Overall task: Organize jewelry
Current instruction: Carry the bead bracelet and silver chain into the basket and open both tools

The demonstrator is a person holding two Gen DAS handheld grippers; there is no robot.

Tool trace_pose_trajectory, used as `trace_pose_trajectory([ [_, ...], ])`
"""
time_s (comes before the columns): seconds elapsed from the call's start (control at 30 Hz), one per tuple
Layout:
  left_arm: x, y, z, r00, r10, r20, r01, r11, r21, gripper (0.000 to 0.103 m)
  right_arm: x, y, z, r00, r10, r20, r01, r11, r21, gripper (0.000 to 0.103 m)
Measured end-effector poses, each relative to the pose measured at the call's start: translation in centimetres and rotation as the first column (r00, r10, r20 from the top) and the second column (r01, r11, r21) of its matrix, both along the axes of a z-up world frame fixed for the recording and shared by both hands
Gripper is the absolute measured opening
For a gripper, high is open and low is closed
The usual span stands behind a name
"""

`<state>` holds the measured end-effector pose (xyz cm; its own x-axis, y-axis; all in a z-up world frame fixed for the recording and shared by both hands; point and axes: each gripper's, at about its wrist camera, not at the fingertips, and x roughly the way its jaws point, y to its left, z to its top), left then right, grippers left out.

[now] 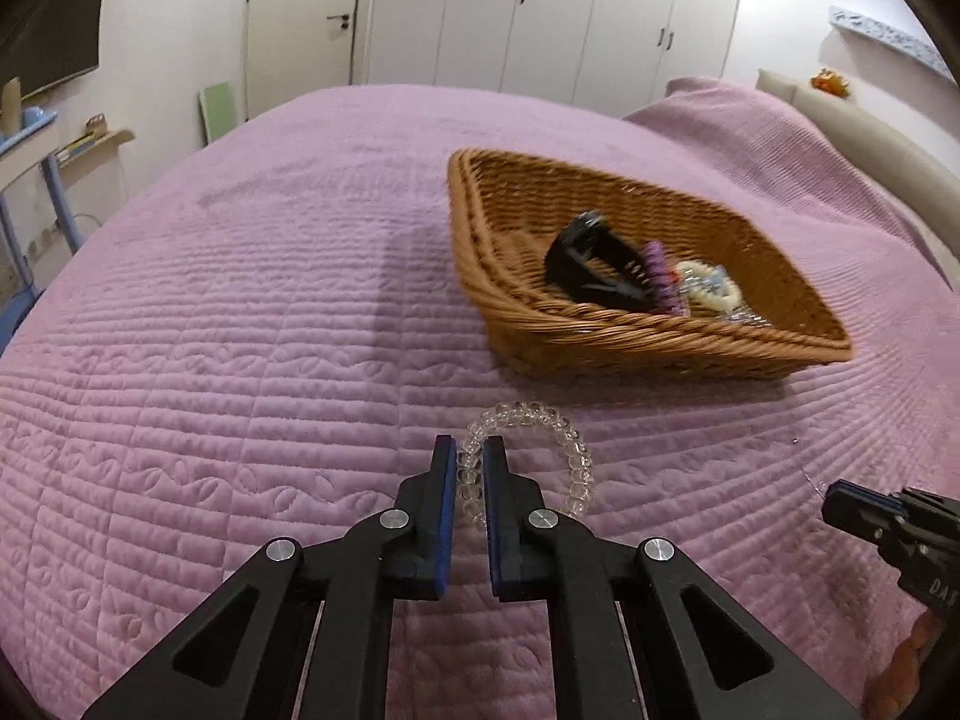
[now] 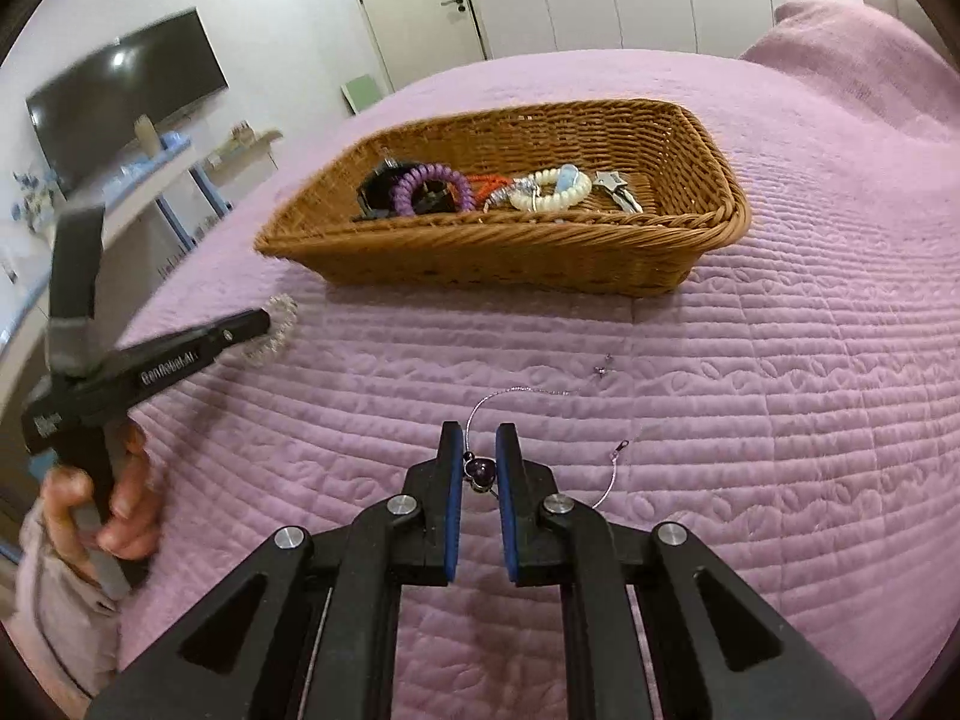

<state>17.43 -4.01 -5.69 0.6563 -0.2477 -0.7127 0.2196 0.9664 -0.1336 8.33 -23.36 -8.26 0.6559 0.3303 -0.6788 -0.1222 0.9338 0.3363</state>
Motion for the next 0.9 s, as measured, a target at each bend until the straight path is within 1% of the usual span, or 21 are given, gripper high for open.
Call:
trace_pose_trajectory([
  [0.1,-1.3,-0.3,0.6,1.0,-0.019,0.024,0.019,1.0,0.007,0.008,-0.6,-0.4,0.6,1.0,0.0,0.009,-0.001,0.999,0.054,0.013],
  [0.3,-3.8,-0.9,2.4,0.996,-0.062,0.068,0.062,0.998,0.005,0.008,-1.8,-0.6,2.1,0.999,0.019,0.041,-0.024,0.991,0.128,0.013],
  [0.57,-5.2,-1.6,5.1,0.989,-0.079,0.125,0.081,0.997,-0.008,0.008,-2.3,0.1,5.2,0.994,0.009,0.11,-0.023,0.992,0.126,0.013],
  [0.9,-4.8,-2.3,7.7,0.979,-0.093,0.181,0.098,0.995,-0.016,0.008,-1.3,0.0,8.9,0.981,-0.029,0.191,0.01,0.995,0.099,0.013],
])
